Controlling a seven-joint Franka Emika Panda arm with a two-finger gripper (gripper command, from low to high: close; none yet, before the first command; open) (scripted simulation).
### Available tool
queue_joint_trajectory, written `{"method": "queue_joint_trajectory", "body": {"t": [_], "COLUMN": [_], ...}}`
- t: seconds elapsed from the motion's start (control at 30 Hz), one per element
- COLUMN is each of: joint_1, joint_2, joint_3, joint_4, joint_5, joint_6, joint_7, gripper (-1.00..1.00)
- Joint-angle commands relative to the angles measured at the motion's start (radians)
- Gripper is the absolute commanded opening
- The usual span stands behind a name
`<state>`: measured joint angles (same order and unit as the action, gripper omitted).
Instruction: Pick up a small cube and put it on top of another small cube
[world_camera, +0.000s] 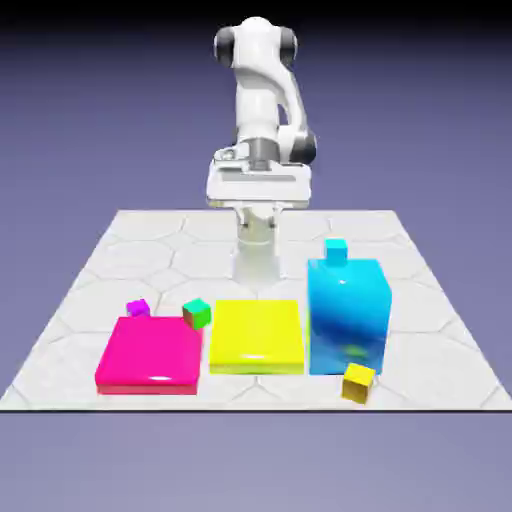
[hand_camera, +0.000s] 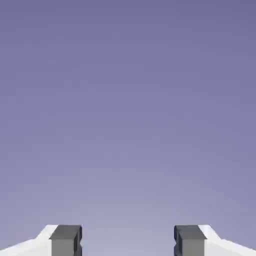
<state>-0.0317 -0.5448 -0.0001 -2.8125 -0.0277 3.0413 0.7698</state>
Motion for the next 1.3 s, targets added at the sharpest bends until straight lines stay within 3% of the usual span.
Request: {"method": "queue_joint_trajectory", "body": {"t": [0.0, 0.93, 1.27], "joint_1": [-0.036, -1.051, -0.766], "joint_2": [0.021, 0.607, 0.833], "joint_3": [0.000, -0.001, -0.245], "joint_4": [-0.002, -0.061, -0.007], "joint_5": [-0.023, -0.665, -0.515], "joint_6": [0.004, 0.104, 0.277], "joint_7": [0.024, 0.693, 0.615], "gripper": [0.00, 0.00, 0.00]}}
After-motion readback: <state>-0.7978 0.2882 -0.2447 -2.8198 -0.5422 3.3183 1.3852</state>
